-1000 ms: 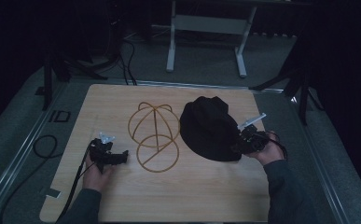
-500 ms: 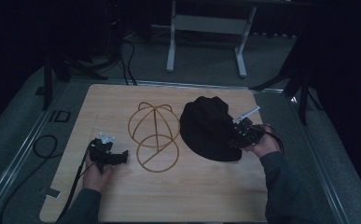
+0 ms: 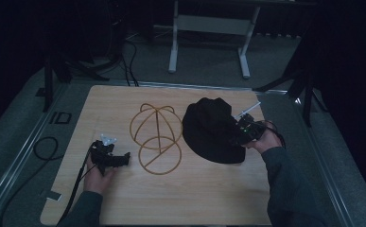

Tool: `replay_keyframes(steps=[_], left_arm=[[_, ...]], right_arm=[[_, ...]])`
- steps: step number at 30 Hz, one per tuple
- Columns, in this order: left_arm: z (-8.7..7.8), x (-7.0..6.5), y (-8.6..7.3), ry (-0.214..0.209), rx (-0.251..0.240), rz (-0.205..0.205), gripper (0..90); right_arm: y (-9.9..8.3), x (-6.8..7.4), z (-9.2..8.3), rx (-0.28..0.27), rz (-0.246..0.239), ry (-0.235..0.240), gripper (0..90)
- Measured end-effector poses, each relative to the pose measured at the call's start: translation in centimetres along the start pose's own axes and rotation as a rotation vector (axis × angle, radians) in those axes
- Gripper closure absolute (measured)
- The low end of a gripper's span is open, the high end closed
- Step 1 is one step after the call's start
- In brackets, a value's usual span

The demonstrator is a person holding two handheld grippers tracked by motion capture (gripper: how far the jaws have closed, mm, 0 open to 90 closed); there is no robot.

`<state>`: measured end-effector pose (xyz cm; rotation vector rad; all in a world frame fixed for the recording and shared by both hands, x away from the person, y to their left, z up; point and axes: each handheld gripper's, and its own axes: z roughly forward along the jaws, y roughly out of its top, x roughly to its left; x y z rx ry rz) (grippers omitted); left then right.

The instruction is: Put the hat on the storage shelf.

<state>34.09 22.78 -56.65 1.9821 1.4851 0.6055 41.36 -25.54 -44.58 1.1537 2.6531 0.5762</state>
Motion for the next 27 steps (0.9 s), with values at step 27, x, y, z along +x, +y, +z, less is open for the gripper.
replay_keyframes(steps=[27], left_arm=[[0.0,0.0,0.0,0.0,0.0,-0.001,1.2]], right_arm=[[3.5,-0.5,2.3,0.092,0.017,0.015,30.0]])
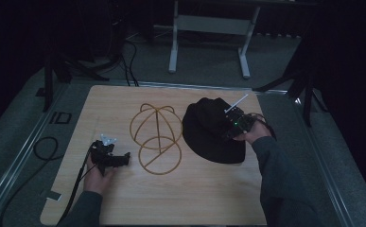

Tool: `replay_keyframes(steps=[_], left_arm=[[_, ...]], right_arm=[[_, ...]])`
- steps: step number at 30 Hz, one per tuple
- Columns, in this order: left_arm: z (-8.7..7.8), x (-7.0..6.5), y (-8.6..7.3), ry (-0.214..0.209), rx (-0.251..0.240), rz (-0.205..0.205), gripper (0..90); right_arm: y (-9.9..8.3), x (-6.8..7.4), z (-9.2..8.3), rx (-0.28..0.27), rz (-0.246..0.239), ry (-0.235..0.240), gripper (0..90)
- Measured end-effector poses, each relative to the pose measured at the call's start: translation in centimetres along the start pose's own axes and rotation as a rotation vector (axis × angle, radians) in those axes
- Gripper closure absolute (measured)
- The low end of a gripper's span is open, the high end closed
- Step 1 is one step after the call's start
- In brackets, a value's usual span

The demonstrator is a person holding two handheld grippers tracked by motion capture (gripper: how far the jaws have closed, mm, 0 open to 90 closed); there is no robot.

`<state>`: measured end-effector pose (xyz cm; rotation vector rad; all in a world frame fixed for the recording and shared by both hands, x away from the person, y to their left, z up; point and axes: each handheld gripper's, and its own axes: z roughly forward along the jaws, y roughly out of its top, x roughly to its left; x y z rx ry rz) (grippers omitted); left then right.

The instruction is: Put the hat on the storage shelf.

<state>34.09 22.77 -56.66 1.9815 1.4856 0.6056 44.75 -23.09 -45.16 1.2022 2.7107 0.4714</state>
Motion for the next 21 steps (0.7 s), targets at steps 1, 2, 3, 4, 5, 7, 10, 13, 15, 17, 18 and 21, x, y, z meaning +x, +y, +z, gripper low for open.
replay_keyframes(steps=[1,2,3,4,5,7,10,13,15,17,18,21], left_arm=[[0.0,0.0,0.0,0.0,0.0,0.0,1.2],[0.0,0.0,0.0,-0.001,0.0,0.0,1.2],[0.0,0.0,0.0,0.0,0.0,0.0,1.2],[0.0,0.0,0.0,-0.001,0.0,0.0,1.2],[0.0,0.0,0.0,0.0,0.0,0.0,1.2],[0.0,0.0,0.0,-0.001,0.0,0.0,1.2],[0.0,0.0,0.0,0.0,0.0,0.0,1.2],[0.0,0.0,0.0,0.0,0.0,0.0,1.2],[0.0,0.0,0.0,0.0,0.0,0.0,1.2],[0.0,0.0,0.0,-0.001,0.0,0.0,1.2],[0.0,0.0,0.0,-0.001,0.0,0.0,1.2],[0.0,0.0,0.0,-0.001,0.0,0.0,1.2]], right_arm=[[0.1,0.0,0.1,0.005,0.003,0.003,30.0],[0.3,-0.1,0.1,0.005,0.001,0.004,30.3],[0.4,-0.1,0.2,0.009,-0.001,0.003,31.0],[0.5,-0.1,0.2,0.007,-0.004,0.005,31.5],[0.6,-0.2,0.2,0.01,-0.002,0.008,32.0],[0.9,-0.3,0.4,0.022,-0.004,0.008,32.7],[1.3,-0.5,0.4,0.038,-0.005,0.02,35.6],[1.7,-0.9,0.4,0.06,-0.007,0.024,38.9],[2.1,-1.0,0.4,0.076,-0.008,0.03,40.3],[2.4,-0.9,0.4,0.092,-0.011,0.037,41.3],[2.6,-0.9,0.5,0.099,-0.019,0.038,41.3],[3.2,-0.6,0.7,0.132,-0.026,0.043,44.5]])
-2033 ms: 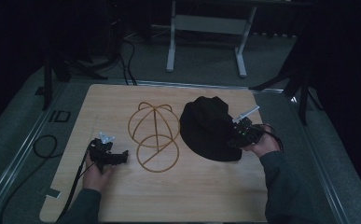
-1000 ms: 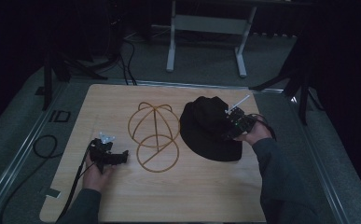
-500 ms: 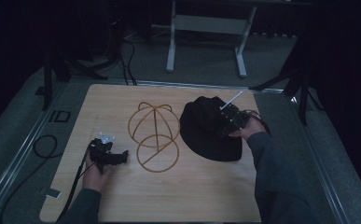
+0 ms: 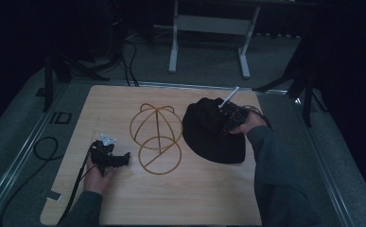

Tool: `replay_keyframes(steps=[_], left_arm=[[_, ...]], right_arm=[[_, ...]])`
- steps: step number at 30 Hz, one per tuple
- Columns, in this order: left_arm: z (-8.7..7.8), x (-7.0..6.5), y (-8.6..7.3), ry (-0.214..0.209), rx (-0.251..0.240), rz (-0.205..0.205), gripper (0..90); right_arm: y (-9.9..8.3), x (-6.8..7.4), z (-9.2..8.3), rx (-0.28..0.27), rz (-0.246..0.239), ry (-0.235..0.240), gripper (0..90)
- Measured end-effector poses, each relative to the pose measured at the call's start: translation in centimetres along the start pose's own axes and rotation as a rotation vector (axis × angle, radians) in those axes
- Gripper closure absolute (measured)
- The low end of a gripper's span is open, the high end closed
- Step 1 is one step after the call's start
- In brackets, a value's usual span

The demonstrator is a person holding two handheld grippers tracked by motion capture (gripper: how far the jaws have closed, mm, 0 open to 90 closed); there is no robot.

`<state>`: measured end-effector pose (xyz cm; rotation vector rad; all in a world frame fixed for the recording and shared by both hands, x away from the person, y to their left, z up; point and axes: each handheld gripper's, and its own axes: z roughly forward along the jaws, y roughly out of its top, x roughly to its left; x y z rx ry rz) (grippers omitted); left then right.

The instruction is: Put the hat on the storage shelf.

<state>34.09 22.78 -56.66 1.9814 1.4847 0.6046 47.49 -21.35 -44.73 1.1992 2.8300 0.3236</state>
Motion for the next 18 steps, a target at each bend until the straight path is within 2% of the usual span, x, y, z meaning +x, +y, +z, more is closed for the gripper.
replay_keyframes(steps=[5,9,16,18], left_arm=[[0.0,0.0,0.0,0.0,0.0,0.0,1.2],[0.0,0.0,0.0,0.001,0.0,0.0,1.2],[0.0,0.0,0.0,0.001,0.0,0.0,1.2],[0.0,0.0,0.0,0.001,0.0,0.0,1.2]], right_arm=[[0.7,0.2,0.3,0.036,0.001,0.005,49.7],[1.0,-0.1,0.2,0.055,-0.001,-0.008,58.7],[1.6,-0.1,0.4,0.091,0.002,-0.019,67.1],[1.7,-0.1,0.4,0.096,-0.001,-0.024,67.1]])
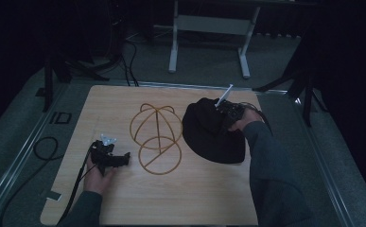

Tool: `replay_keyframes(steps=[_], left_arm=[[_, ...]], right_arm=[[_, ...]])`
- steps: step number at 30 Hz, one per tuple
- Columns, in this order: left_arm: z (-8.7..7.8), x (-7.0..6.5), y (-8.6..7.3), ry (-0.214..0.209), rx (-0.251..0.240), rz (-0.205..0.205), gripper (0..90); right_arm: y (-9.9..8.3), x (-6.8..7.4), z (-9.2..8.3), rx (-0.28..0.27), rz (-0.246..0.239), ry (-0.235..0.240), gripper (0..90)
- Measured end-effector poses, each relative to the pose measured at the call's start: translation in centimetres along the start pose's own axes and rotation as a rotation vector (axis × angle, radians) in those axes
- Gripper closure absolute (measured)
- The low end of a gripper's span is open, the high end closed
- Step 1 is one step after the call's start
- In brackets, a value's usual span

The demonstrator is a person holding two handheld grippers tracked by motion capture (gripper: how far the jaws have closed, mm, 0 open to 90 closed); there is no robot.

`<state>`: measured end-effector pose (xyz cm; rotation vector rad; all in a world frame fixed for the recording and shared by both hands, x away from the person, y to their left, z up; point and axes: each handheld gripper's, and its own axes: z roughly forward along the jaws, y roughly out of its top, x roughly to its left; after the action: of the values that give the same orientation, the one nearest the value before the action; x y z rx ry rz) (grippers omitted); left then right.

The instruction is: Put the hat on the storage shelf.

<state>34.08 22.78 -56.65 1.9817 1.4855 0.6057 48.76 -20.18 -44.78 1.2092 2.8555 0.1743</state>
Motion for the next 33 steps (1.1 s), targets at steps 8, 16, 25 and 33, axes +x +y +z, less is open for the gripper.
replay_keyframes(steps=[8,16,25,33], left_arm=[[0.0,0.0,0.0,-0.001,0.0,0.0,1.2],[0.0,0.0,0.0,-0.001,0.0,0.0,1.2],[0.0,0.0,0.0,0.0,0.0,0.0,1.2],[0.0,0.0,0.0,0.0,0.0,0.0,1.2]], right_arm=[[0.5,0.4,0.1,-0.007,-0.006,-0.041,84.8],[-0.2,0.5,-0.2,-0.058,-0.017,-0.078,86.7],[-1.6,0.6,-1.3,-0.152,-0.023,-0.074,87.1],[-2.3,1.1,-2.2,-0.186,-0.044,-0.056,87.1]])
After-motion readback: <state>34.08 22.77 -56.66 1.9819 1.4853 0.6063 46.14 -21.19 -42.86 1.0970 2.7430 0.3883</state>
